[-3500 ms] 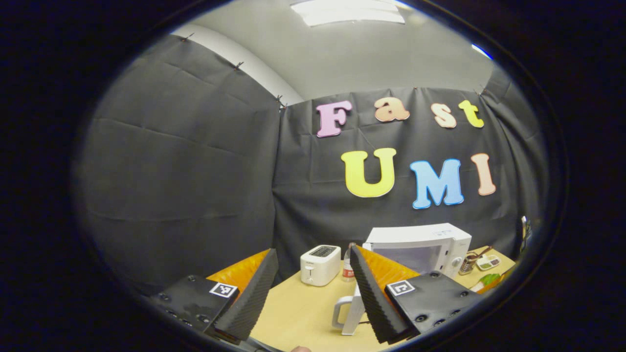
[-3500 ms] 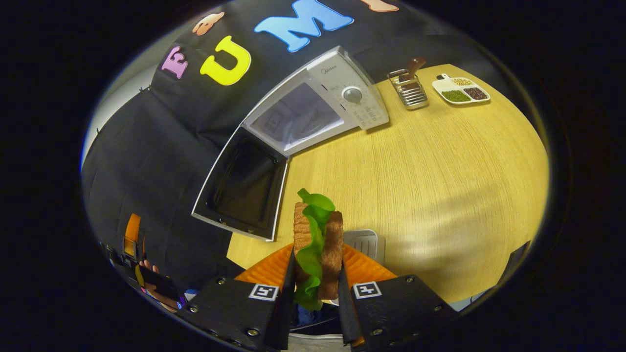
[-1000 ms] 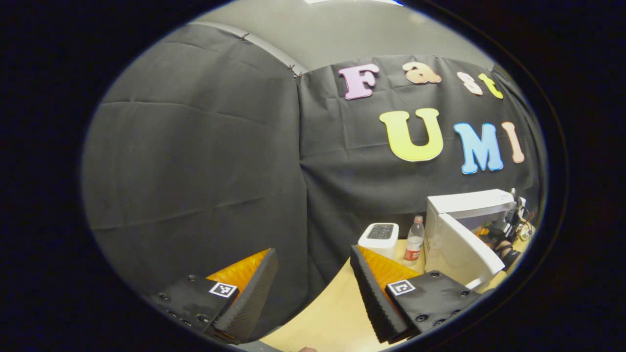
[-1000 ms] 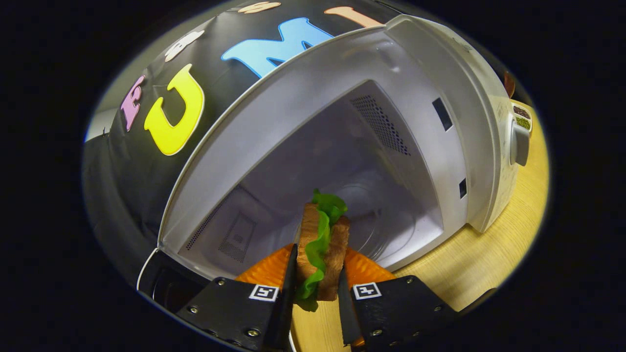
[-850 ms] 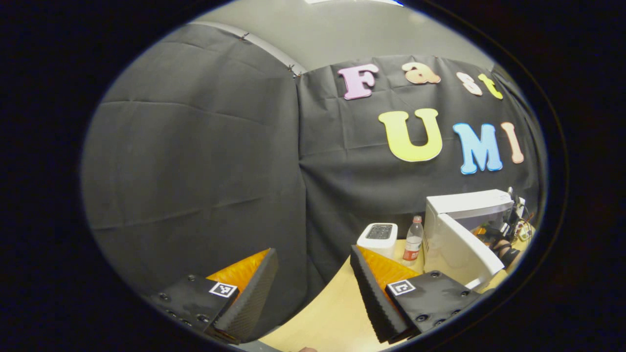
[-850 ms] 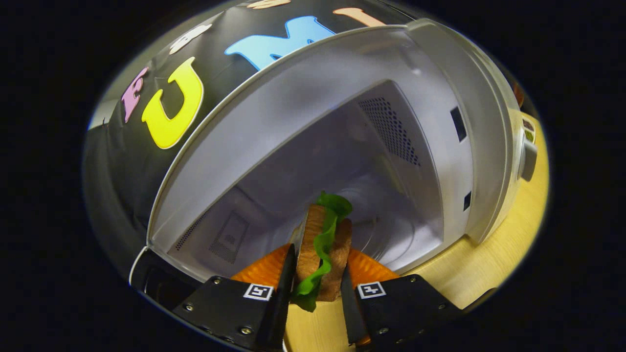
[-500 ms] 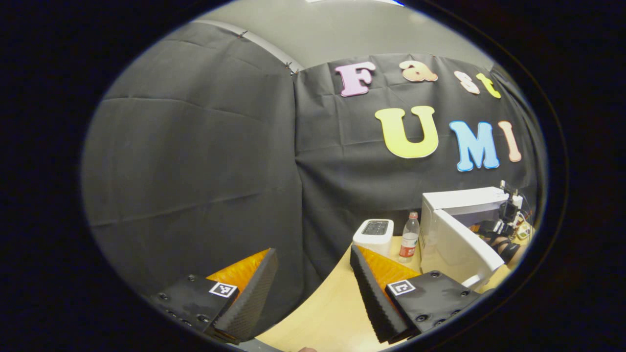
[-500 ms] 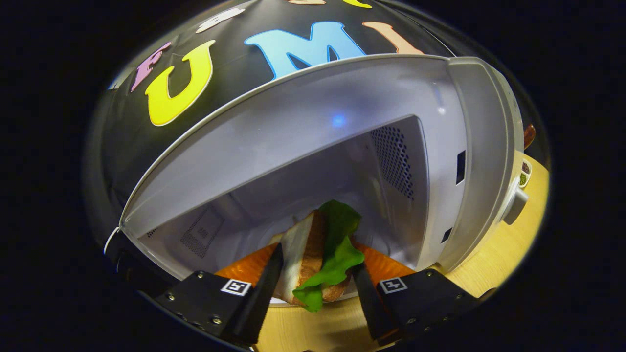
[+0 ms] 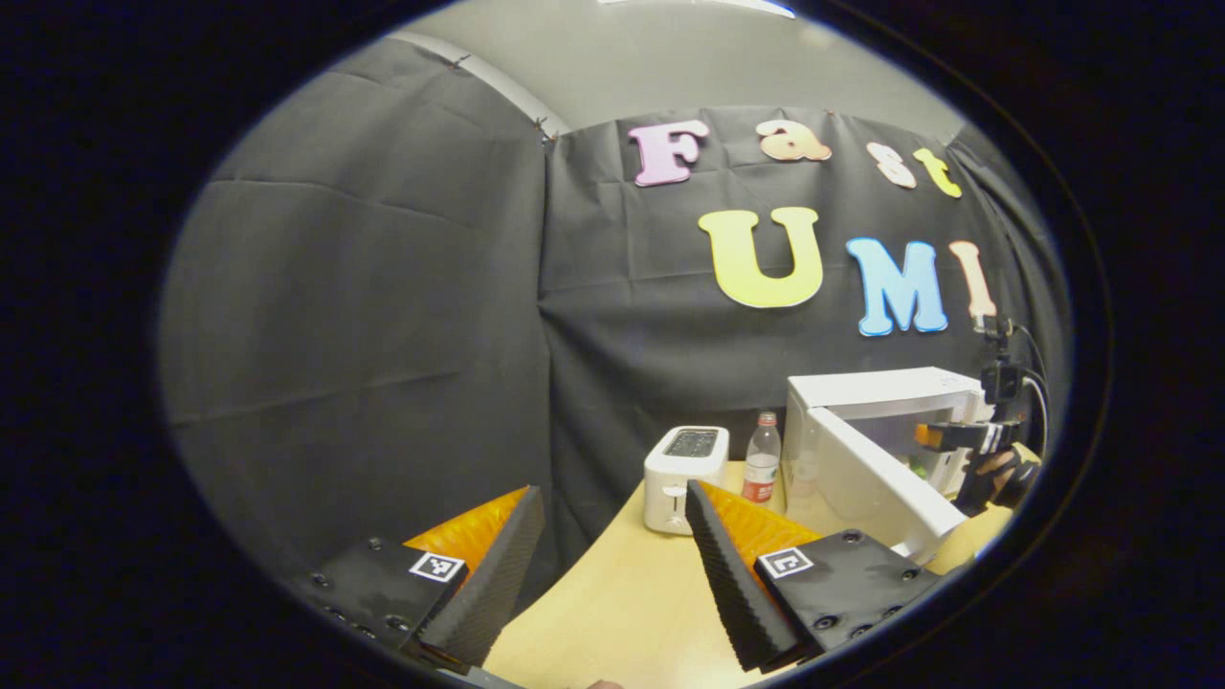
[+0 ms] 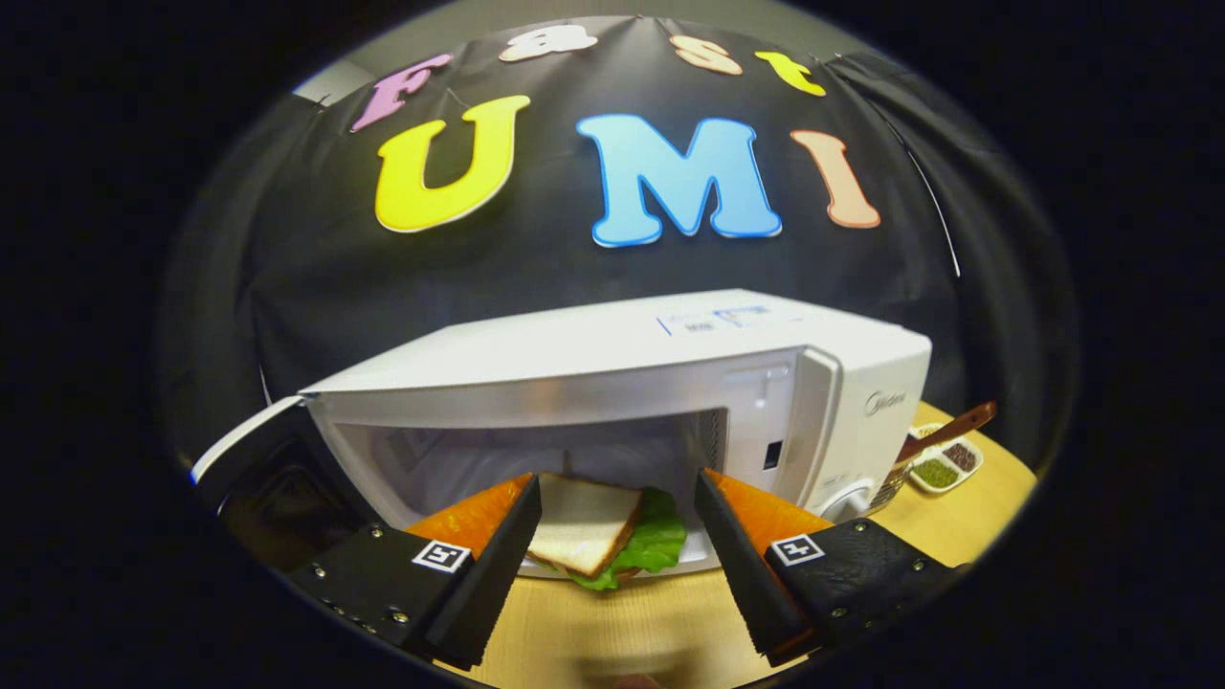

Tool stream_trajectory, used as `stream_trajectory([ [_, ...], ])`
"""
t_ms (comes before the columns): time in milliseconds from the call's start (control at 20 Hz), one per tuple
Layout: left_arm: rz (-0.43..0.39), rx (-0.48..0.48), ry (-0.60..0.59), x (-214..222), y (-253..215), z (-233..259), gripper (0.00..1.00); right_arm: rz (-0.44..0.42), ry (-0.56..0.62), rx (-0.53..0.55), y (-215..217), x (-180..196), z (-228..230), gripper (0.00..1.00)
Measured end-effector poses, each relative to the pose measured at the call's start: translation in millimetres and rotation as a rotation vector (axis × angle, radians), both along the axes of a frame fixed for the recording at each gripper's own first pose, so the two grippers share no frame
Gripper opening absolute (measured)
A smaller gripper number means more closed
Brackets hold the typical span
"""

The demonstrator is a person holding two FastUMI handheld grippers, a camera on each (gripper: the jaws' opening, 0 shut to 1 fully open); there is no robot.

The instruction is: Open the microwave oven with the left hand, put the food in, and close the microwave oven.

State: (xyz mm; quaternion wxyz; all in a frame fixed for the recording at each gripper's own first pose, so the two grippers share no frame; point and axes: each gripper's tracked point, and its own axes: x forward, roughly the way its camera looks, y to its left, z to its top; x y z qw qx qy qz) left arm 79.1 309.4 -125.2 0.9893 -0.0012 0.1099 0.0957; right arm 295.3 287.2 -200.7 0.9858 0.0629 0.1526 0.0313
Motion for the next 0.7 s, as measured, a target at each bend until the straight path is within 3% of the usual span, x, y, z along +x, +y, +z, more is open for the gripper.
stream_trajectory([
  [350, -0.076, -0.065, 0.017, 9.3, -42.9, -33.2, 0.94, 0.021, -0.125, 0.029, -37.7, -74.4, 86.7, 0.98],
  [500, -0.102, -0.022, 0.037, 12.4, -57.4, -46.6, 0.94, 0.018, -0.166, 0.023, -62.6, -111.7, 115.8, 0.98],
  [550, -0.109, -0.005, 0.042, 14.6, -61.6, -50.8, 0.96, 0.017, -0.175, 0.034, -71.8, -123.7, 125.6, 0.93],
  [650, -0.12, 0.009, 0.051, 15.1, -72.5, -58.3, 0.96, 0.016, -0.196, 0.045, -93.6, -145.4, 146.0, 0.93],
  [700, -0.119, 0.011, 0.055, 15.7, -76.0, -60.2, 0.96, 0.013, -0.206, 0.04, -106.2, -155.7, 155.5, 0.98],
])
